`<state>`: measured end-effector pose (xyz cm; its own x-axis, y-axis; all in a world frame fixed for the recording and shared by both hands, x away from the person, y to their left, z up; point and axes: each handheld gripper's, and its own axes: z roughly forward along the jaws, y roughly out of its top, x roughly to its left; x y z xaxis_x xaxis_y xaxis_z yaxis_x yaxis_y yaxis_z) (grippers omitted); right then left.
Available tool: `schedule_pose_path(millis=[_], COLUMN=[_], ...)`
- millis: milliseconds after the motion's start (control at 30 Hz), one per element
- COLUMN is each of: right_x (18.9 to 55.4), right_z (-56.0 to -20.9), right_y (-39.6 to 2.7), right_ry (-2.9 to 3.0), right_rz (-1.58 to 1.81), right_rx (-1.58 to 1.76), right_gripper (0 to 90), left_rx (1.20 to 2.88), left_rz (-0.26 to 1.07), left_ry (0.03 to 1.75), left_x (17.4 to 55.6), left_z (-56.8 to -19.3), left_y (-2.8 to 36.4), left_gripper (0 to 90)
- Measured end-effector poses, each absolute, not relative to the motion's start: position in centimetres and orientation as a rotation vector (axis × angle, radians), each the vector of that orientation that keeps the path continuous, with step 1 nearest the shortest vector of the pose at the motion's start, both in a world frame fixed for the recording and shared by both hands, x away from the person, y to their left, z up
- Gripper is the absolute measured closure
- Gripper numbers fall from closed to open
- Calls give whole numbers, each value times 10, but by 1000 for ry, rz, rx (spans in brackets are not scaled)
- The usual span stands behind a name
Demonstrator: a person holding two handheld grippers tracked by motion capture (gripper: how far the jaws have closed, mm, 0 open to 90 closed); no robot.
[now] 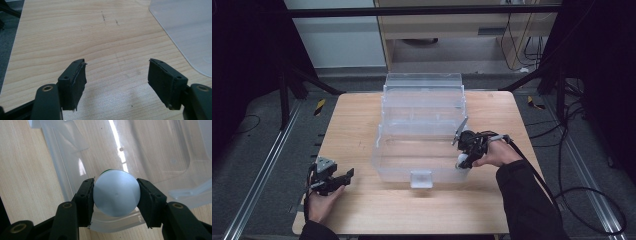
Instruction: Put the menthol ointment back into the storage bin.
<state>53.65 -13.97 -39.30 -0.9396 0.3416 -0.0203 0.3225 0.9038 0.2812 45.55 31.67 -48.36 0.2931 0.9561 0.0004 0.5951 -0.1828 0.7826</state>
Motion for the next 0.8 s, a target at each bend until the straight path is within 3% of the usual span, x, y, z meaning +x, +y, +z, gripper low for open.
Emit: schedule_pose_path(millis=[800], right_x=[536], right_z=[-394], right_y=[-141], right_ry=[2989], right_rz=[455], right_rx=[545], right_gripper=[460], left_rx=[1871], left_rz=[670], left_ry=[1389], left_x=[456], left_z=[-484], left_y=[317], left_gripper=[303])
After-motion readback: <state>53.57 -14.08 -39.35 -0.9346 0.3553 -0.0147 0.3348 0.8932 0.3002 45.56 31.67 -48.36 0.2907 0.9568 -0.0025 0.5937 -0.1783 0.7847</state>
